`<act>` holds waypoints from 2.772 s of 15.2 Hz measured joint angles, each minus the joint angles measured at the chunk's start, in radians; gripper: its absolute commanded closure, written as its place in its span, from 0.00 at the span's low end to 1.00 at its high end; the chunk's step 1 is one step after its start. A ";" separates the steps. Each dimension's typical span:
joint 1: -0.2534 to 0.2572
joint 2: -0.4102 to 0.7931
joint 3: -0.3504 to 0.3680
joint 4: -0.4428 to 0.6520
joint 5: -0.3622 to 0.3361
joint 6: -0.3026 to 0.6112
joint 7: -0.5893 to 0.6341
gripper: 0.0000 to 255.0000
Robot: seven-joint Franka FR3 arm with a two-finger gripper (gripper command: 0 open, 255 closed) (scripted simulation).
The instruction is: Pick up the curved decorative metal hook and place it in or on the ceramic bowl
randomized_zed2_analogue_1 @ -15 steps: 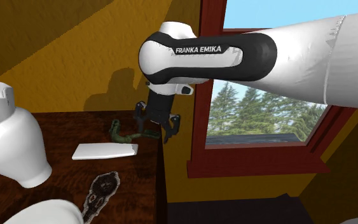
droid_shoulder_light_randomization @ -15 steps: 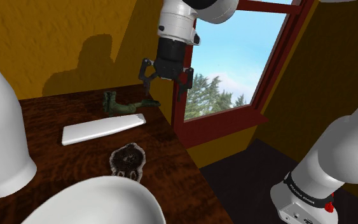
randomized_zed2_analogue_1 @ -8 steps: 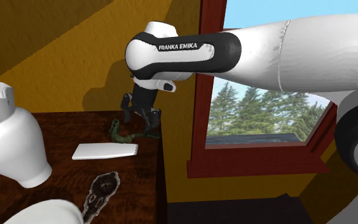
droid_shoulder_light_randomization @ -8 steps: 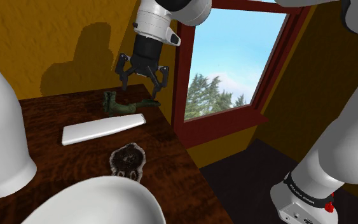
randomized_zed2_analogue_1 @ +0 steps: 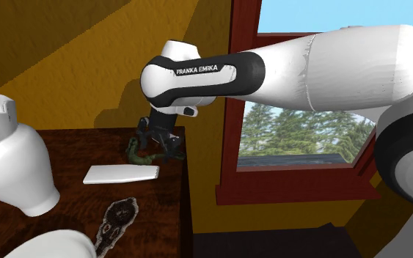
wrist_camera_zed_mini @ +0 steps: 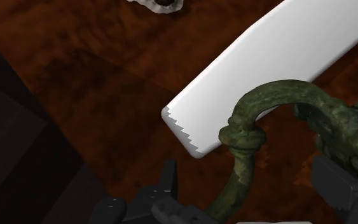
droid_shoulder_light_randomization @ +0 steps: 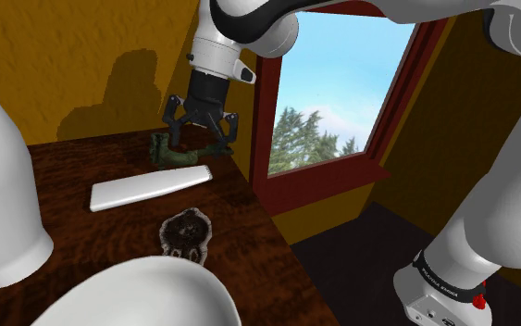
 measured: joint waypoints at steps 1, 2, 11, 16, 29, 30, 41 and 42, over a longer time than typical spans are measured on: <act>0.000 0.001 0.000 -0.001 0.000 0.002 0.000 0.00; 0.001 0.001 0.000 -0.001 0.000 0.003 0.000 0.00; 0.001 0.001 0.000 0.001 -0.001 0.004 0.001 1.00; 0.001 0.001 0.001 0.000 -0.001 0.004 0.001 1.00; -0.002 -0.013 -0.001 0.138 -0.012 -0.142 0.048 1.00; -0.003 -0.013 -0.001 0.153 -0.013 -0.157 0.051 1.00; 0.003 0.006 0.001 0.319 -0.033 -0.296 0.106 1.00; 0.003 0.010 0.001 0.337 -0.036 -0.311 0.110 1.00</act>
